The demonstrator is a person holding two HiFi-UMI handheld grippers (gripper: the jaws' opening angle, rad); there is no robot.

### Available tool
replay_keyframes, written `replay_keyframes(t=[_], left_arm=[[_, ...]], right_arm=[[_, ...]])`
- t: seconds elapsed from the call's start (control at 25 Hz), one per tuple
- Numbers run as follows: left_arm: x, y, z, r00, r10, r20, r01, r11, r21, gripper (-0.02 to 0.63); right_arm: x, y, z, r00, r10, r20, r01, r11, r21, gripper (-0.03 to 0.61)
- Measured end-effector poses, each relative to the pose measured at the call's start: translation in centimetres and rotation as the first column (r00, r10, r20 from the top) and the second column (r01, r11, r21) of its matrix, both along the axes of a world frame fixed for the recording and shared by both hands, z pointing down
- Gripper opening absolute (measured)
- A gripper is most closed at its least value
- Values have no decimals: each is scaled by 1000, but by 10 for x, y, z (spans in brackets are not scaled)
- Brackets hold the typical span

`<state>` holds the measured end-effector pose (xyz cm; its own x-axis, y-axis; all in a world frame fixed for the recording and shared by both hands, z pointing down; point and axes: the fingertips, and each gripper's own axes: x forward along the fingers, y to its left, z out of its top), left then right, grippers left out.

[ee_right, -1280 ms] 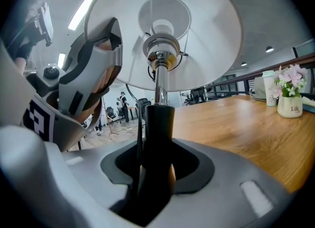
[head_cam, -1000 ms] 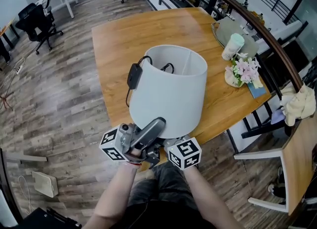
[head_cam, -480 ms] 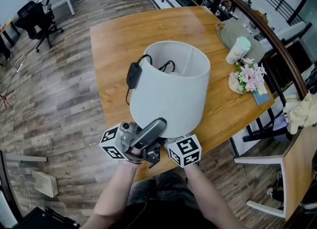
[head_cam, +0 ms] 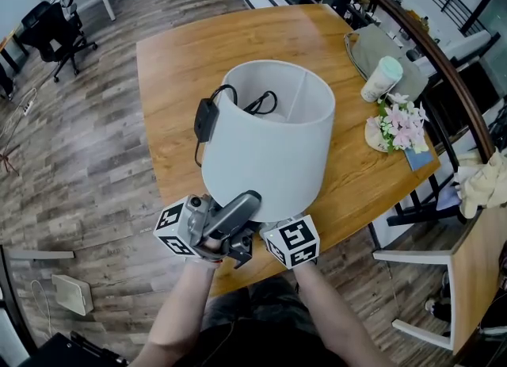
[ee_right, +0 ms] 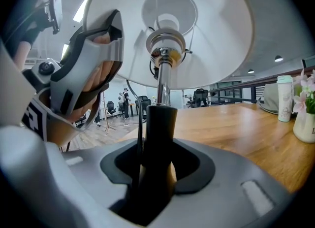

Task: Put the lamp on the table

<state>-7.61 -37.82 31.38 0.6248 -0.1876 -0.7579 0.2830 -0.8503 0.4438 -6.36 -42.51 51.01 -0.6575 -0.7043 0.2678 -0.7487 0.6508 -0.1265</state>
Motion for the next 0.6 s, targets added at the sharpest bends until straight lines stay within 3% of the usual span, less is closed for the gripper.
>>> replay_keyframes(t=[0.6], left_arm=[[2,20,5,1000,-1,-2,1,1000,6,0]], right_arm=[[9,20,3,999,20,-51,-20,1000,4,183]])
